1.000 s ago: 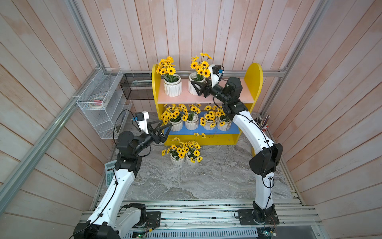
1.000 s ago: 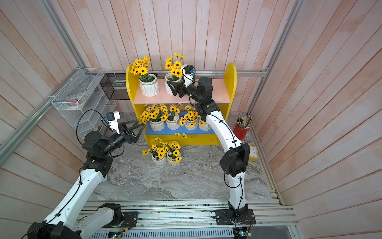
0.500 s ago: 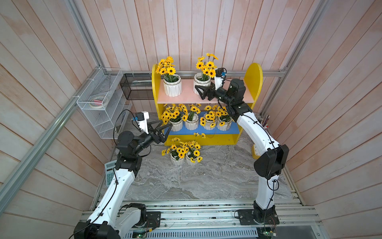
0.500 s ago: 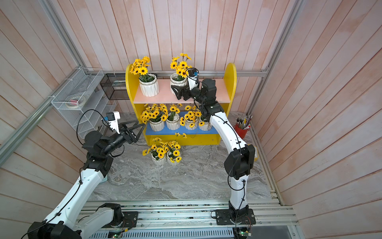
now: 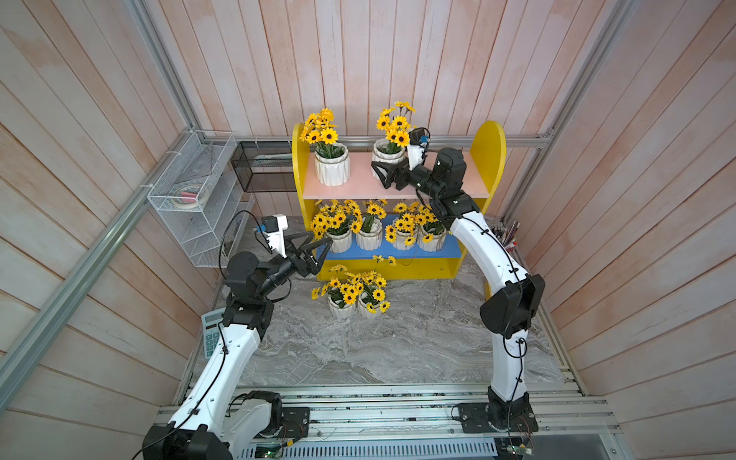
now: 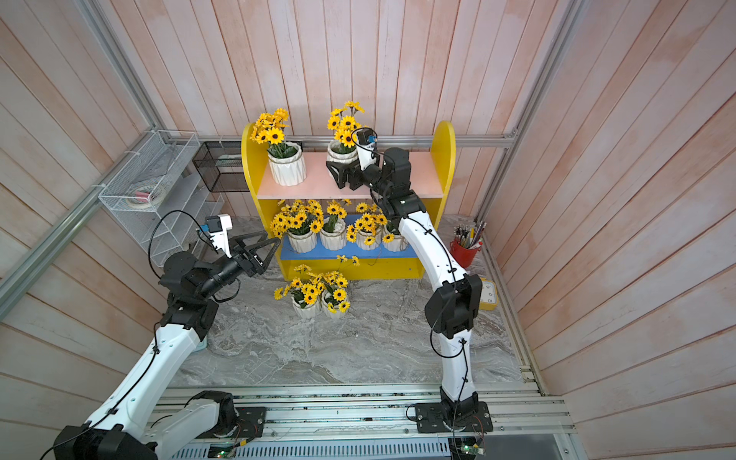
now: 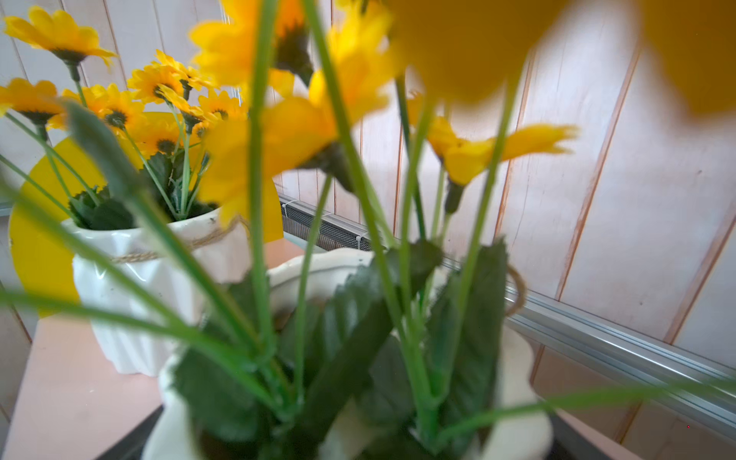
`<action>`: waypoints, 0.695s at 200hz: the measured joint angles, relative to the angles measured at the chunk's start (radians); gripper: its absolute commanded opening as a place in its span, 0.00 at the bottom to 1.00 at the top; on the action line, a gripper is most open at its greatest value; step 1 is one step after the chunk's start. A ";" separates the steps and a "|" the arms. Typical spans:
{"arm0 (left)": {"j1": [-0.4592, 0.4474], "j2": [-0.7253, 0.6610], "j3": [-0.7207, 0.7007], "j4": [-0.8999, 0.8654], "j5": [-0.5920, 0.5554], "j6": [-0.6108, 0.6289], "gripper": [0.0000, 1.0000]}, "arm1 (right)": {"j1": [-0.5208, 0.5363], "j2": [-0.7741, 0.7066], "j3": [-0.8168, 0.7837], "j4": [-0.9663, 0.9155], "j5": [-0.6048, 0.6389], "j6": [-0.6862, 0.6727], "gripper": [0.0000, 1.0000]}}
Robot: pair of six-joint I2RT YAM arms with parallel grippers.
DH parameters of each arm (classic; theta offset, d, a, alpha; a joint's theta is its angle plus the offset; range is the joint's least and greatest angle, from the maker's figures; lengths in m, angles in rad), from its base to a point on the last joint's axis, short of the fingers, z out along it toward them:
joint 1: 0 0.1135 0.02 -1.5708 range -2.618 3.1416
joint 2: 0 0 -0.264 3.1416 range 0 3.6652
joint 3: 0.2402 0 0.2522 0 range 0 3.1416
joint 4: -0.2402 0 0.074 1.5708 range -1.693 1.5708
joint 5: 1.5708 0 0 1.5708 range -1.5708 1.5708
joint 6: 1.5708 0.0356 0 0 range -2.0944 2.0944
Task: Take the sunflower pots off the shelves
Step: Pick up the sunflower pot from the shelf.
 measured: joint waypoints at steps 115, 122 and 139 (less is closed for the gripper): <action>0.000 0.001 0.000 0.000 0.001 0.000 1.00 | 0.004 0.083 0.154 -0.069 -0.010 -0.011 0.57; 0.000 0.001 0.000 0.000 0.001 0.000 1.00 | 0.004 0.082 0.154 -0.069 -0.013 -0.011 0.40; 0.000 0.001 0.000 0.000 0.001 0.000 1.00 | 0.004 0.075 0.134 -0.051 -0.017 -0.010 0.00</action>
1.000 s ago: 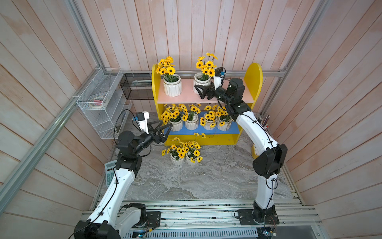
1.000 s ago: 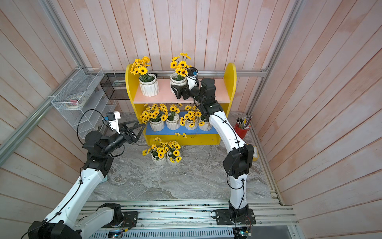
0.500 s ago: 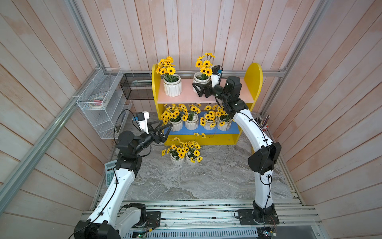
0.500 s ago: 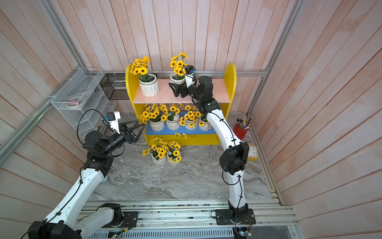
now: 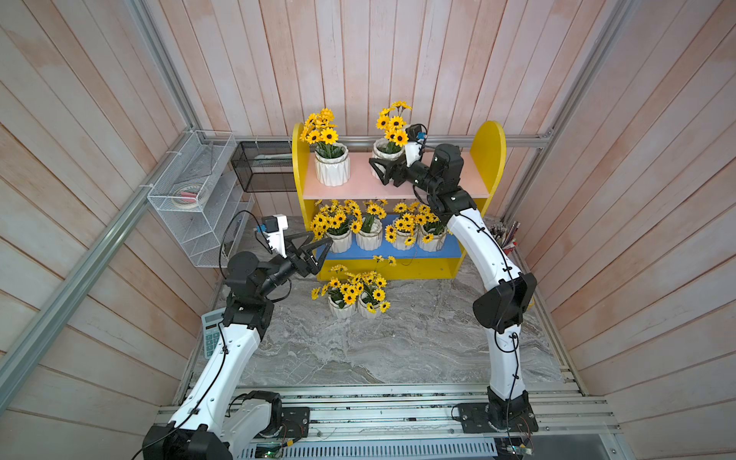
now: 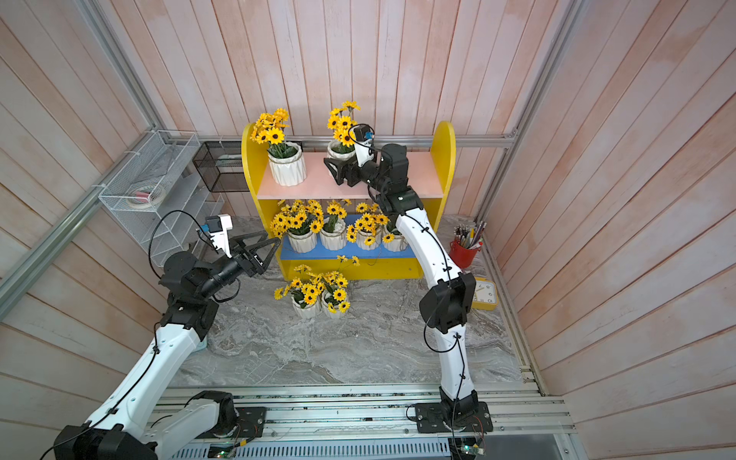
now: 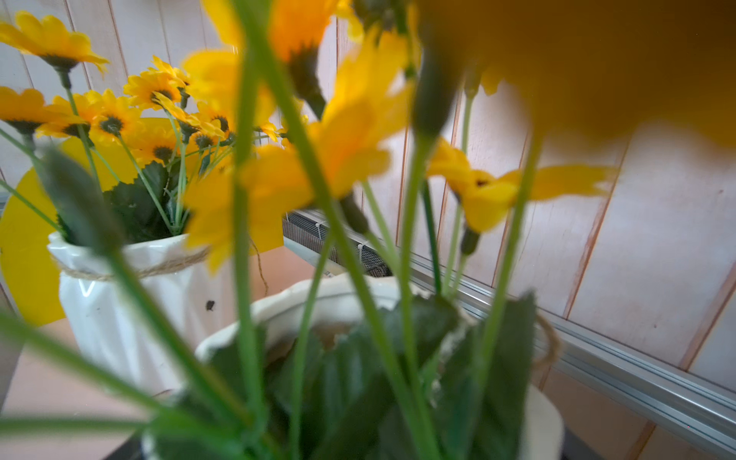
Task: Take the sunflower pots off the shelves
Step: Pick up the sunflower pot from the shelf.
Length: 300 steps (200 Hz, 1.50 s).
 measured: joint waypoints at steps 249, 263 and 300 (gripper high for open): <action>-0.142 0.064 0.000 0.010 0.025 0.002 1.00 | 0.026 -0.592 -0.773 0.327 0.175 -0.054 0.00; -0.152 0.064 0.000 0.010 0.025 0.008 1.00 | 0.034 -0.645 -0.843 0.345 0.191 -0.057 0.00; -0.205 0.067 0.000 0.005 0.016 0.021 1.00 | 0.080 -0.813 -1.089 0.399 0.253 -0.074 0.00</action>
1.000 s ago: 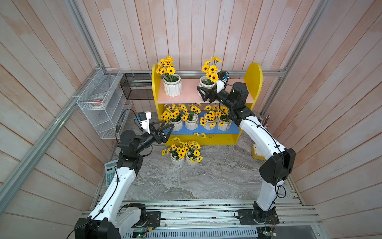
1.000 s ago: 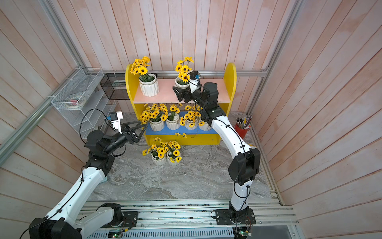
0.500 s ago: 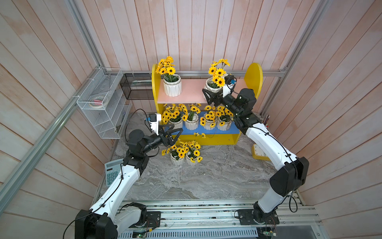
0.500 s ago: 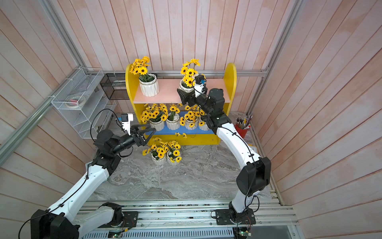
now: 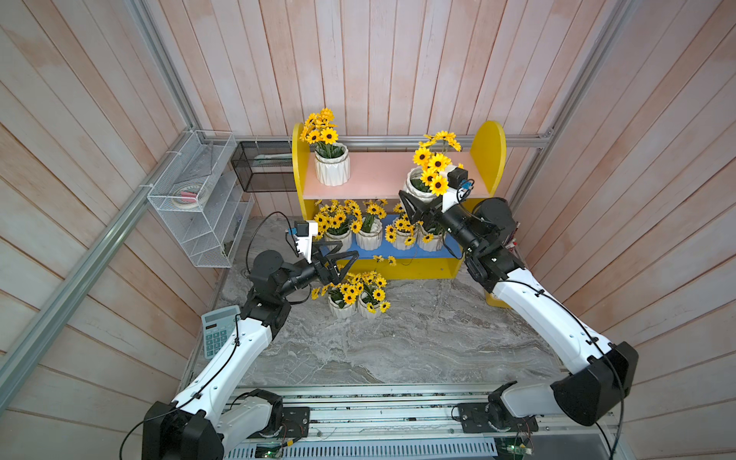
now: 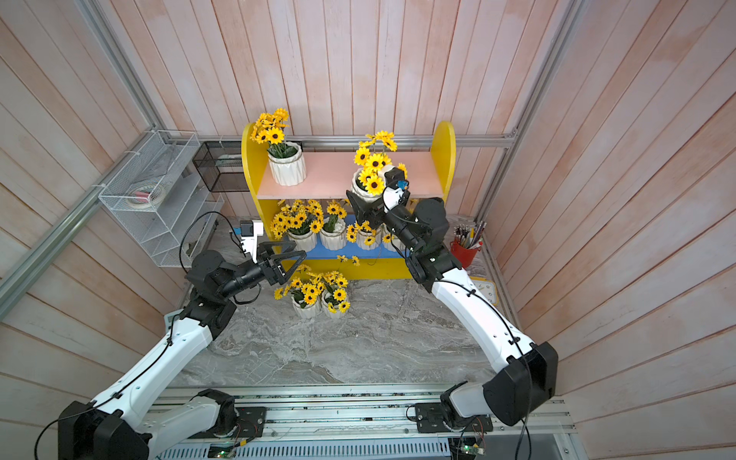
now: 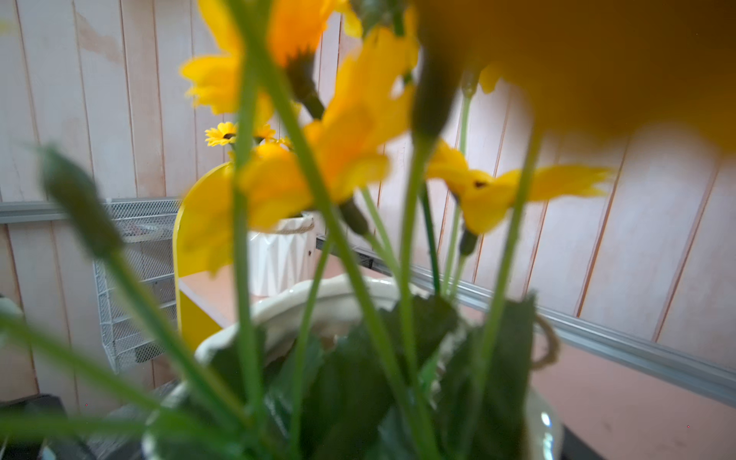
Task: Take the sunflower pots off the shelves
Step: Place the sunflower pot at the center of the board.
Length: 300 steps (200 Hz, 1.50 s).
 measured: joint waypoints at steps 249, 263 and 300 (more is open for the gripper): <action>-0.184 0.058 -0.004 -0.089 -0.134 0.119 1.00 | 0.189 0.116 -1.148 0.983 0.420 0.045 0.00; -0.185 0.055 -0.004 -0.097 -0.142 0.128 1.00 | 0.193 0.215 -1.137 1.056 0.423 0.048 0.00; -0.185 0.031 -0.013 -0.110 -0.167 0.150 1.00 | 0.200 0.447 -1.094 1.125 0.428 0.068 0.00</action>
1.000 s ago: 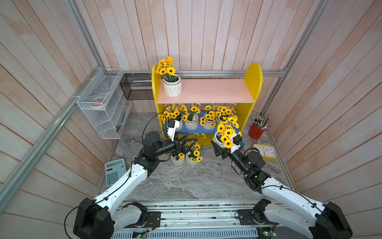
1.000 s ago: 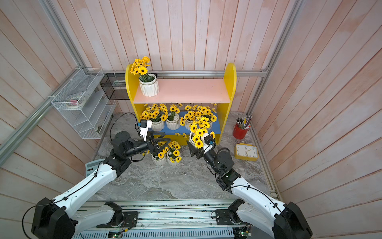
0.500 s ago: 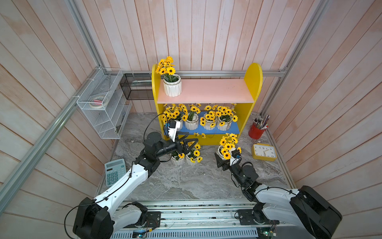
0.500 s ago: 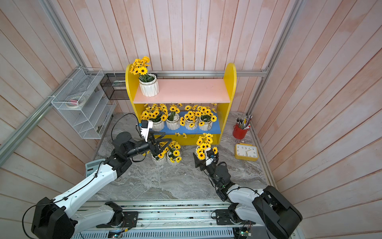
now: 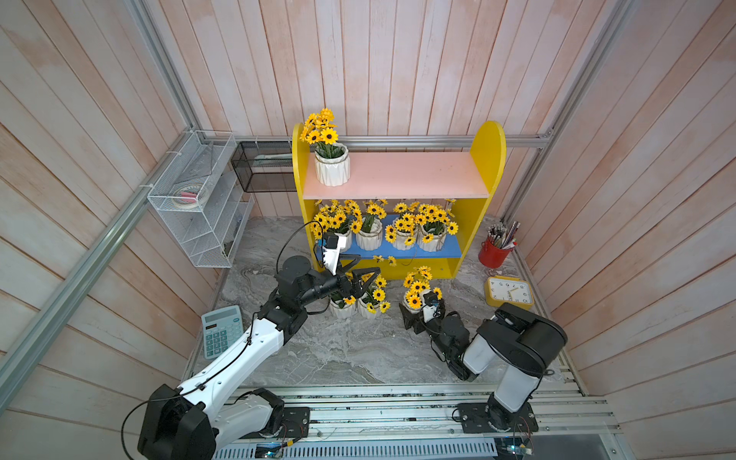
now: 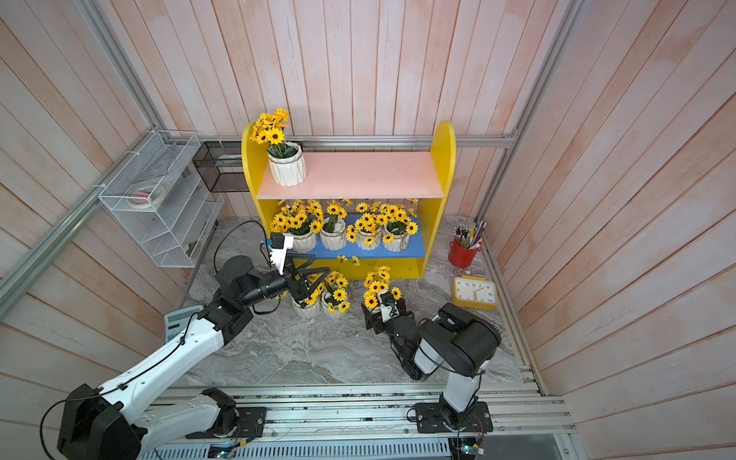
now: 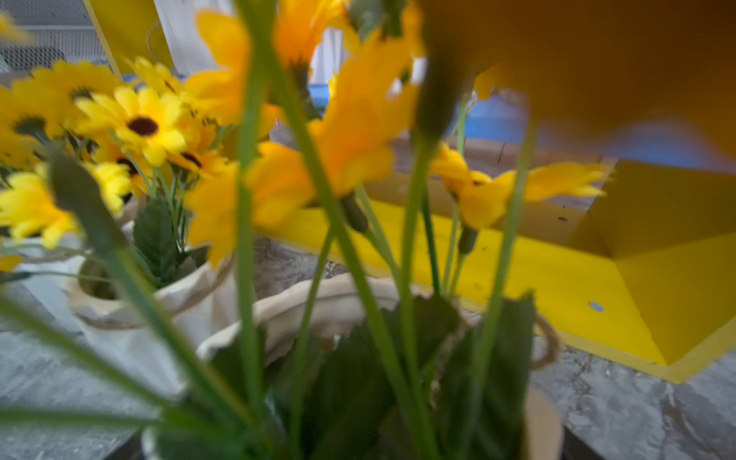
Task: Take the sunflower pots off the shelves
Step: Place the sunflower pot at the center of the board.
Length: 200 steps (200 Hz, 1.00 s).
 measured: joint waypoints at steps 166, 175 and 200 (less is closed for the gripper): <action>0.000 -0.006 0.000 -0.003 -0.019 0.022 1.00 | 0.064 0.271 0.160 0.141 0.052 0.089 0.47; 0.000 -0.006 0.000 -0.003 -0.019 0.022 1.00 | 0.068 0.274 0.162 0.141 0.058 0.089 0.60; 0.000 -0.006 0.000 -0.003 -0.019 0.023 1.00 | 0.072 0.284 0.168 0.142 0.070 0.089 0.75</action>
